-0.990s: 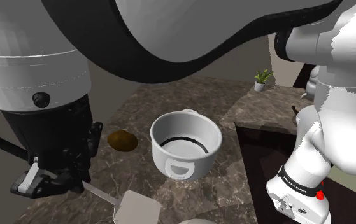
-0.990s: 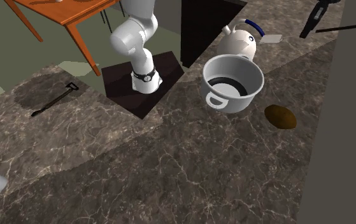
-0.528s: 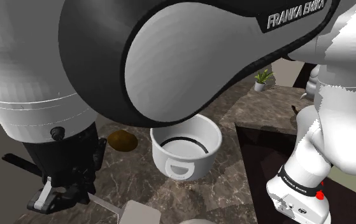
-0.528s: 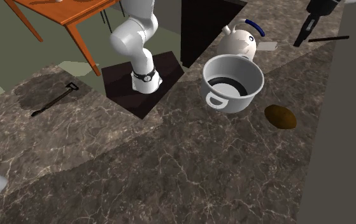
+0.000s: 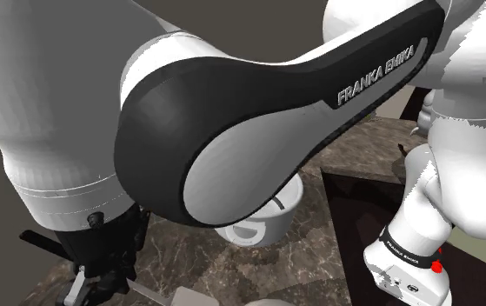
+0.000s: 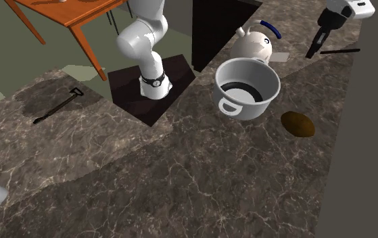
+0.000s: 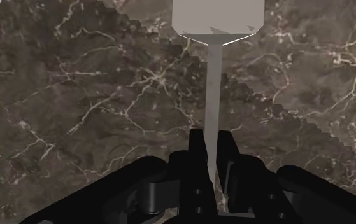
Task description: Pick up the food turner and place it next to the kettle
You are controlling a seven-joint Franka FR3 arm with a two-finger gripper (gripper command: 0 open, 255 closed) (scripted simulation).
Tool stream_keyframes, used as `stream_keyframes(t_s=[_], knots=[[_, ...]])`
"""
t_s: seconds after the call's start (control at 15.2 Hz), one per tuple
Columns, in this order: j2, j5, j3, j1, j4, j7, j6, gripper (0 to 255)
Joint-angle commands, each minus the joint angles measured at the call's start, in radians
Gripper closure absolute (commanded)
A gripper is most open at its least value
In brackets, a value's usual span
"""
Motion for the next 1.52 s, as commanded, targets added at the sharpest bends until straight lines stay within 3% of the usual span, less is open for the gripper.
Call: stream_keyframes(t_s=[0.0,1.19,1.45], knots=[[0.005,-0.005,-0.002,0.0,-0.026,0.006,0.031,255],[0.088,-0.063,-0.031,0.01,-0.161,0.049,0.238,255],[0.088,-0.063,-0.031,0.01,-0.161,0.049,0.238,255]])
